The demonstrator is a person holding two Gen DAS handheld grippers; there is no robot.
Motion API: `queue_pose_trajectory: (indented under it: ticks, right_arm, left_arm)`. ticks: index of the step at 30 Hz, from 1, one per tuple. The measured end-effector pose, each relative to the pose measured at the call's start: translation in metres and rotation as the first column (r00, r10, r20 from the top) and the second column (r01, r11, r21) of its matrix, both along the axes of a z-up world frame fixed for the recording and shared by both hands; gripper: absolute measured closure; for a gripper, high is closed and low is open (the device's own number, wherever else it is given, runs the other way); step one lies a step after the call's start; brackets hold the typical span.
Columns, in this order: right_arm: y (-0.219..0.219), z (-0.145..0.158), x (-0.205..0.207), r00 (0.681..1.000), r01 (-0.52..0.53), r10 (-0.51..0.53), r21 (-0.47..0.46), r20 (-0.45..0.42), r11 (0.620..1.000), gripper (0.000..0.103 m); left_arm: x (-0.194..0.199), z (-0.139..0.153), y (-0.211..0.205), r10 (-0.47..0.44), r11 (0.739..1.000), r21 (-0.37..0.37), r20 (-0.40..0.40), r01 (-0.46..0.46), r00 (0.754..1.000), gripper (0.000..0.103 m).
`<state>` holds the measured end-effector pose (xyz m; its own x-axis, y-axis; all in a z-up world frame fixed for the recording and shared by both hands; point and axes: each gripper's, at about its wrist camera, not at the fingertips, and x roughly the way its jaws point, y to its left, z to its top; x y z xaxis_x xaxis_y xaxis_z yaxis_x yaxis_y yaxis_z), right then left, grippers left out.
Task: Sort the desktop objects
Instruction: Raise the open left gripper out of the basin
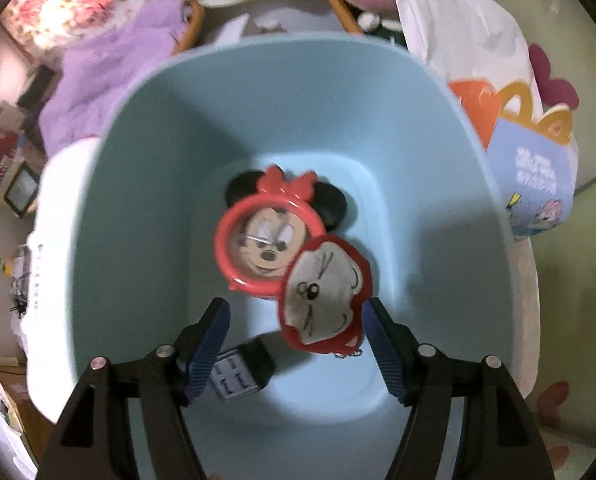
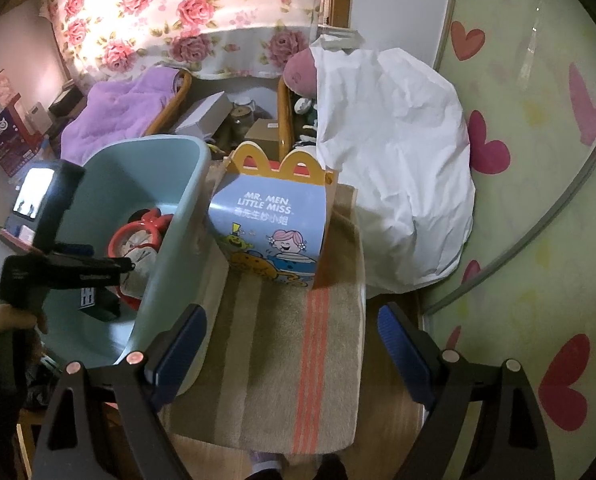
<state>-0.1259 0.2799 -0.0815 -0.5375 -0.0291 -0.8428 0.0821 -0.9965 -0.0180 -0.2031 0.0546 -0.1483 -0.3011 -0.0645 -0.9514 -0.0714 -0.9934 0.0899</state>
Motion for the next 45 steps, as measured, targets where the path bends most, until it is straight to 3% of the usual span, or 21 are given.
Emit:
queue_pose_trajectory:
  ticks: [8, 16, 20, 25, 32, 38, 45]
  right_arm:
    - [-0.002, 0.024, 0.01, 0.999, 0.001, -0.001, 0.001, -0.035, 1.0, 0.012]
    - [-0.005, 0.052, 0.022, 0.996, -0.02, 0.021, 0.012, -0.083, 1.0, 0.012]
    - [0.0, 0.06, 0.023, 0.993, -0.039, 0.041, 0.021, -0.109, 0.999, 0.012]
    - [0.017, 0.064, 0.014, 0.99, -0.055, 0.057, 0.024, -0.131, 0.998, 0.012]
    - [0.048, 0.061, -0.028, 0.982, -0.114, 0.123, 0.072, -0.142, 0.991, 0.012]
    - [0.058, 0.052, -0.07, 0.966, -0.21, 0.223, 0.109, -0.131, 0.972, 0.012]
    - [0.062, 0.029, -0.122, 0.919, -0.379, 0.383, 0.056, -0.09, 0.924, 0.012]
  left_arm:
    - [0.011, 0.076, -0.001, -0.012, 1.0, 0.01, -0.174, 0.013, 0.985, 0.03]
    - [0.044, 0.138, 0.023, -0.094, 0.995, 0.012, -0.273, 0.101, 0.957, 0.026]
    - [0.057, 0.156, 0.037, -0.122, 0.992, -0.003, -0.307, 0.128, 0.944, 0.026]
    - [0.062, 0.16, 0.058, -0.136, 0.99, -0.024, -0.32, 0.136, 0.938, 0.026]
    - [0.057, 0.153, 0.088, -0.148, 0.989, -0.052, -0.331, 0.139, 0.932, 0.026]
    - [0.051, 0.146, 0.105, -0.137, 0.991, -0.058, -0.344, 0.124, 0.929, 0.026]
    - [0.043, 0.122, 0.108, -0.092, 0.995, -0.071, -0.302, 0.073, 0.949, 0.026]
